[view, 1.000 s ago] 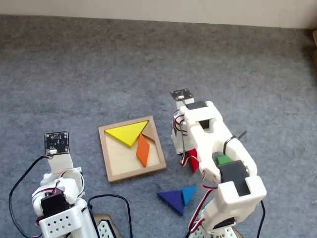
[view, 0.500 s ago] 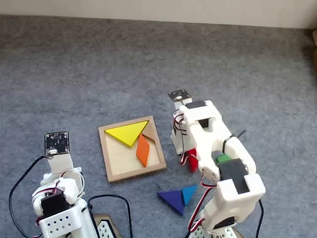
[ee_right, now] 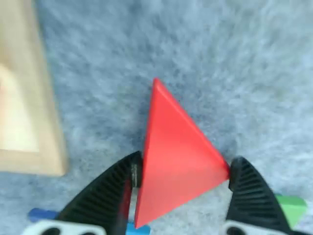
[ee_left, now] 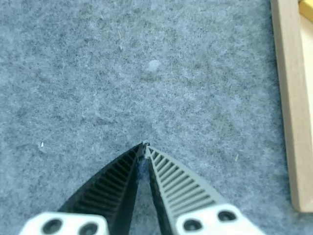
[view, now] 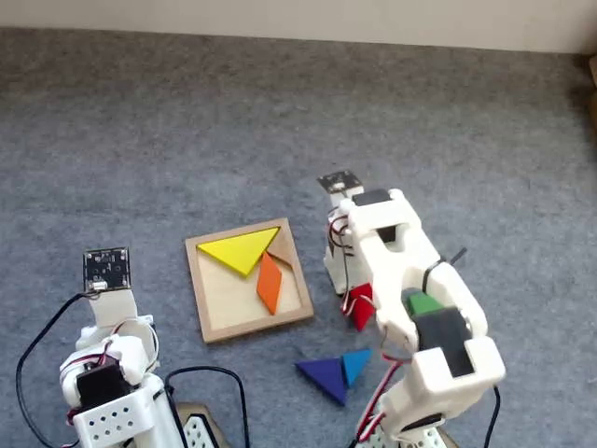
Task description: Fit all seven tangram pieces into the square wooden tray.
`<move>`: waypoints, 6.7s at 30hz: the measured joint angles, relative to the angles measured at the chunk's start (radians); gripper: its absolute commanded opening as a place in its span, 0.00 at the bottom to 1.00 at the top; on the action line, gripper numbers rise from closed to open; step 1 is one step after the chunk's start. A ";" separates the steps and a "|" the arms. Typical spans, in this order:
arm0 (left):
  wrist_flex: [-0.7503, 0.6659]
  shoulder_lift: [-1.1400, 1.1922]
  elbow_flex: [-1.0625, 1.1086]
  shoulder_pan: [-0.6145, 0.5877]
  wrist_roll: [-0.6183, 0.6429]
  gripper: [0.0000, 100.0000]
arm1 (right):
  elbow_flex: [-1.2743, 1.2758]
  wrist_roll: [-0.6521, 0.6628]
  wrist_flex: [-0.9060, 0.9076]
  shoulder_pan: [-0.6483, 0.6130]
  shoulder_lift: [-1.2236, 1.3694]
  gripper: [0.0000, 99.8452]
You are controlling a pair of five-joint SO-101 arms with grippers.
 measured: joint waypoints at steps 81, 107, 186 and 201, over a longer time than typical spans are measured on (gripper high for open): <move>0.000 0.000 0.000 0.000 0.000 0.01 | 0.160 -0.292 -0.221 0.054 -0.029 0.17; 0.000 0.000 0.000 0.000 0.000 0.01 | 0.163 -0.313 -0.087 -0.078 -0.305 0.34; 0.000 0.000 0.000 0.000 0.000 0.01 | -0.048 -0.296 -0.152 -0.046 0.020 0.21; 0.000 0.000 0.000 0.000 0.000 0.01 | 0.038 -0.324 -0.187 -0.046 0.009 0.32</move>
